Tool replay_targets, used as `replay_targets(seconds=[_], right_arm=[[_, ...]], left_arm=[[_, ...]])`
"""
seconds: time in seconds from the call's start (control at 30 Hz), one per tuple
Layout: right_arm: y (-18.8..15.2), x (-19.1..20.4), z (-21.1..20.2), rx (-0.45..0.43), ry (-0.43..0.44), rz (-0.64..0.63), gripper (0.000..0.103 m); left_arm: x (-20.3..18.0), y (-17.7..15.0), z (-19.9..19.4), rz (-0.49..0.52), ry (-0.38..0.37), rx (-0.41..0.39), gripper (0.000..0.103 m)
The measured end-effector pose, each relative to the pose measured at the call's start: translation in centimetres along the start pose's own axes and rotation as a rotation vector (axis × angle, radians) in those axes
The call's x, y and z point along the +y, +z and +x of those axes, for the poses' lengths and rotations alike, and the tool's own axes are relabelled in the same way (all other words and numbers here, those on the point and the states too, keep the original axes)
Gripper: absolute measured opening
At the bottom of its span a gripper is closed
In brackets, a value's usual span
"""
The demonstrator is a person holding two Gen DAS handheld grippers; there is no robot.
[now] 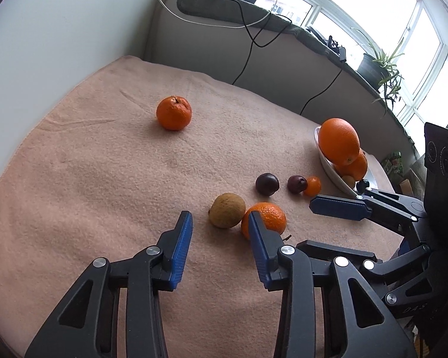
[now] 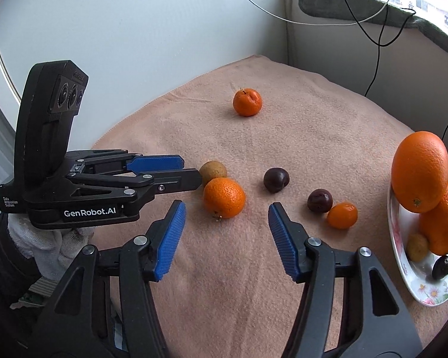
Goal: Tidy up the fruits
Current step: 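Grasp a small mandarin with the right tool while the left tool grasps another brown kiwi, then carry the mandarin and kiwi to the plate and open both tools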
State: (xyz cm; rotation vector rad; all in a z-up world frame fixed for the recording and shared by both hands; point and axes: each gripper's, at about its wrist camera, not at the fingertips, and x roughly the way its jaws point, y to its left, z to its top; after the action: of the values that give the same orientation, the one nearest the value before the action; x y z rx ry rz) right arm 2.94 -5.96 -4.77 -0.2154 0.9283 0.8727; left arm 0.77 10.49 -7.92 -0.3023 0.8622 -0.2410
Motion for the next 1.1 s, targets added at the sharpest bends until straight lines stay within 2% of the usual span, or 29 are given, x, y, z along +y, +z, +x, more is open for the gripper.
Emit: replay_targets(seconds=[0.23, 0.37, 0.5, 0.73, 0.9, 1.0, 1.1], right_arm=[[0.6, 0.6, 2.2, 0.033, -0.017, -0.049, 0.06], [0.9, 0.2, 3.4, 0.058, -0.023, -0.06, 0.045], [0.9, -0.2, 3.9, 0.064, -0.024, -0.052, 0.041], [0.6, -0.8, 3.3, 0.046, -0.021, -0.033, 0.039], [0.2, -1.9, 2.5, 0.04, -0.025, 0.0, 0.039], [0.1, -2.4, 2.1, 0.033, -0.029, 0.016, 0.039], [0.0, -2.6, 1.4, 0.025, -0.034, 0.024, 0.039]], left_arm=[[0.0, 0.3, 0.4, 0.007, -0.005, 0.009, 0.037], [0.0, 0.5, 0.7, 0.008, -0.017, 0.017, 0.037], [0.4, 0.9, 1.0, -0.013, -0.039, 0.029, 0.037], [0.9, 1.2, 1.7, -0.044, -0.058, 0.055, 0.036], [0.4, 0.9, 2.3, -0.018, -0.046, 0.067, 0.035], [0.2, 0.9, 2.4, -0.009, -0.04, 0.062, 0.027], [-0.2, 0.9, 2.3, 0.01, -0.026, 0.055, 0.027]])
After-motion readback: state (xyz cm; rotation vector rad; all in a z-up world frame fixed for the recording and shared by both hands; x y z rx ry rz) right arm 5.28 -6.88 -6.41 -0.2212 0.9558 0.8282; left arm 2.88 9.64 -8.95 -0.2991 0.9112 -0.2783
